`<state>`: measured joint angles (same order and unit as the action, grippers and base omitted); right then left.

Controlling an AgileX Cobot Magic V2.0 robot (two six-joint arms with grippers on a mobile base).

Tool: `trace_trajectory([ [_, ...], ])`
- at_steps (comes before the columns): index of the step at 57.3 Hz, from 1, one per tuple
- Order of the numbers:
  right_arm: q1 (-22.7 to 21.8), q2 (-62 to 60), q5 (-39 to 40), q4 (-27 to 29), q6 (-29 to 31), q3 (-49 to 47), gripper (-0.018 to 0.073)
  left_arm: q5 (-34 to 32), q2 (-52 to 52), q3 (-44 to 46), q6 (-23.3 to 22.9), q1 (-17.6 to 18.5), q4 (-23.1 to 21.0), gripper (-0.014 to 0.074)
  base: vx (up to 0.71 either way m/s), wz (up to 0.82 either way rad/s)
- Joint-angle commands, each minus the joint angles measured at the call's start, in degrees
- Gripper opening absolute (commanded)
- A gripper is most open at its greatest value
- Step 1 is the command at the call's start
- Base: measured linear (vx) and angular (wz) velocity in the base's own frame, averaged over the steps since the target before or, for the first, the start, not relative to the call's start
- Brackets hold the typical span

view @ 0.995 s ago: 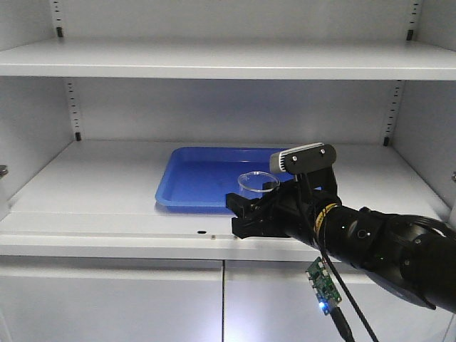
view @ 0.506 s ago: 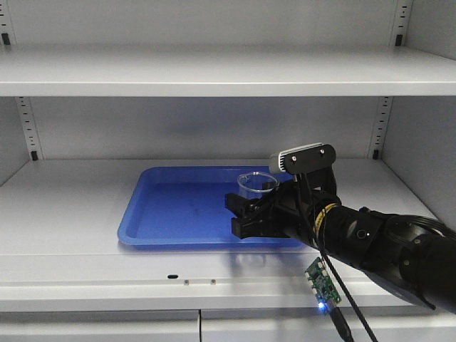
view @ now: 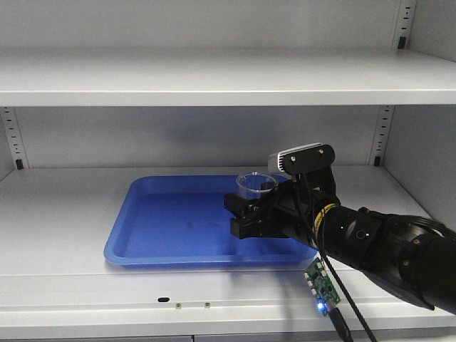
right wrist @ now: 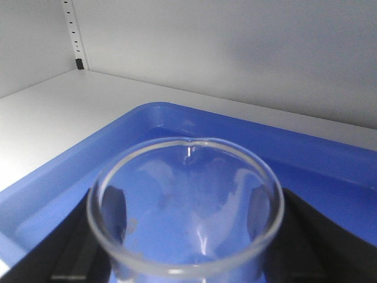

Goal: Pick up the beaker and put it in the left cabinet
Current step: 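Lower the beaker onto the blue tray and open the right gripper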

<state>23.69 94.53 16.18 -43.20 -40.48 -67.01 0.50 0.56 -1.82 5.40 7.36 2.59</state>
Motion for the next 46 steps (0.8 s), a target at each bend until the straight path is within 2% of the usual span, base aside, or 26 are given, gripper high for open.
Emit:
trace_trajectory([
  [1, -0.2, -2.7, 4.3, 0.7, 0.1, -1.7, -0.0001, -4.8, 1.1, -0.9, -0.2, 0.0, -0.2, 0.0001, 0.04, -0.03],
  [7, -0.2, -2.6, 5.4, 0.7, 0.1, -1.7, -0.0001, -4.8, 1.1, -0.9, -0.2, 0.0, -0.2, 0.0001, 0.02, -0.02],
  [17, -0.2, 1.5, 6.1, 0.7, 3.7, -5.3, -0.0001, -4.8, 1.1, -0.9, -0.2, 0.0, -0.2, 0.0001, 0.00, 0.00],
  [34, -0.1, 14.0, 6.0, 0.7, 3.1, -17.8, 0.0004, -4.8, 1.1, -0.9, -0.2, 0.0, -0.2, 0.0001, 0.00, 0.00],
  [46, -0.1, 19.0, 4.4, 0.8, 3.1, -21.6, 0.0014, -4.8, 1.1, -0.9, -0.2, 0.0, -0.2, 0.0001, 0.00, 0.00],
])
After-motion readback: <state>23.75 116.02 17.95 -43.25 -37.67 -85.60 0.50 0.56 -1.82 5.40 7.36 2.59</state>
